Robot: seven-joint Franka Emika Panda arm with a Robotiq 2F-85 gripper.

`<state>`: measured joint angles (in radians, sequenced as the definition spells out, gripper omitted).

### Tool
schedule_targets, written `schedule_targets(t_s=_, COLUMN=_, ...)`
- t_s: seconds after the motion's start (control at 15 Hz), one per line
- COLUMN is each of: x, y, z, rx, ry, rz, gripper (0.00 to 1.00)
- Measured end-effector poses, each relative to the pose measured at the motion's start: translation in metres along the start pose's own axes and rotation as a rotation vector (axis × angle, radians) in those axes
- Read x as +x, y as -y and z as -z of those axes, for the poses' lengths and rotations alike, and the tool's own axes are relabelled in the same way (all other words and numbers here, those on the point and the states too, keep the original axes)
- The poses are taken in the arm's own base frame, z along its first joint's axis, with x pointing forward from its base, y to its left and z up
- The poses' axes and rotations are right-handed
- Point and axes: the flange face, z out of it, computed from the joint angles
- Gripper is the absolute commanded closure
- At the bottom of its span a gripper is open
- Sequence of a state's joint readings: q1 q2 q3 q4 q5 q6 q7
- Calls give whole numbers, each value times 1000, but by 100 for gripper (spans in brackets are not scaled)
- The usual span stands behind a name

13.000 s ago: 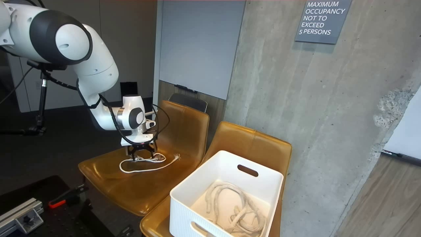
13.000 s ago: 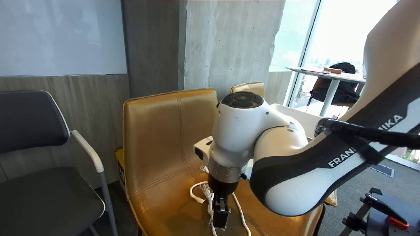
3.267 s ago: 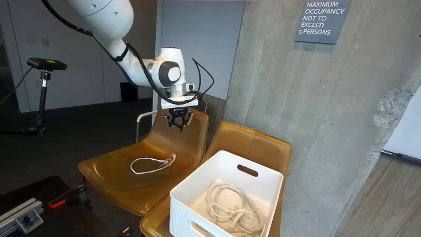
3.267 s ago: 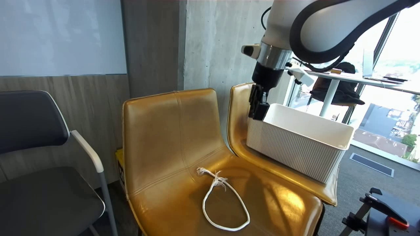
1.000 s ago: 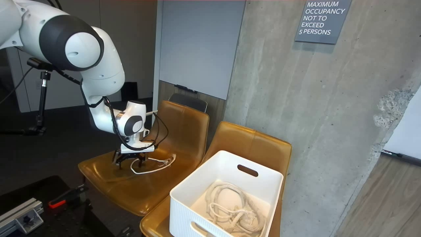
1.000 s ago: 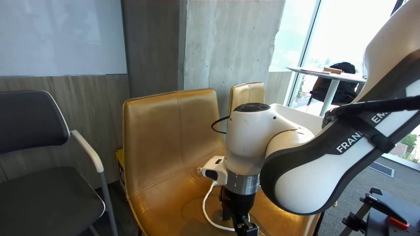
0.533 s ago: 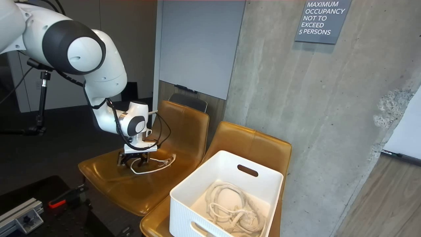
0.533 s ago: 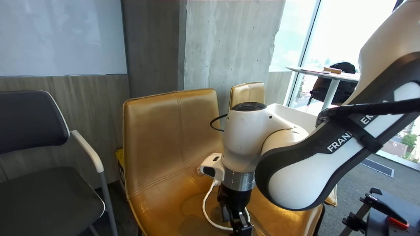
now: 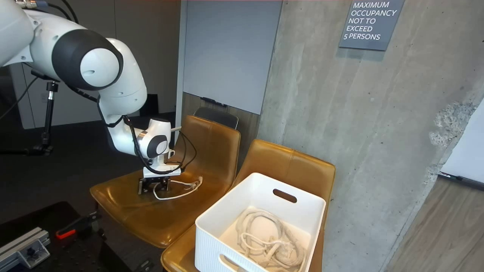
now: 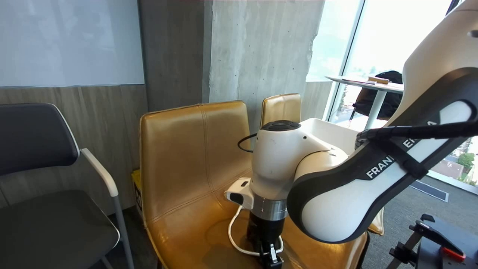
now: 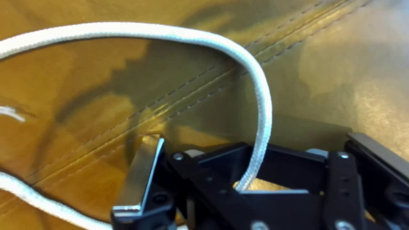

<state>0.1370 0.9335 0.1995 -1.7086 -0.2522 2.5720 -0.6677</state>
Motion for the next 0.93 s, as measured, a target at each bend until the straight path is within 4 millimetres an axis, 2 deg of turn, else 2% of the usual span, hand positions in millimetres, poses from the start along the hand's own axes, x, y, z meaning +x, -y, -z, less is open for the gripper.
schedule_targets(t_s=0.2, x=1, y=-8, z=11, rx=-17, ry=-12, rz=-7, gripper=100)
schedule_targets(t_s=0.4, x=-6, y=-31, z=50, rx=-56, ry=-29, rz=-35, gripper=100)
schedule_targets(t_s=0.67, x=-38, y=-78, z=137, rx=-125, ry=-24, rz=-102, gripper=100)
schedule_targets(t_s=0.93, x=-90, y=-126, z=234, rx=-220, ry=-21, rz=-191, gripper=100)
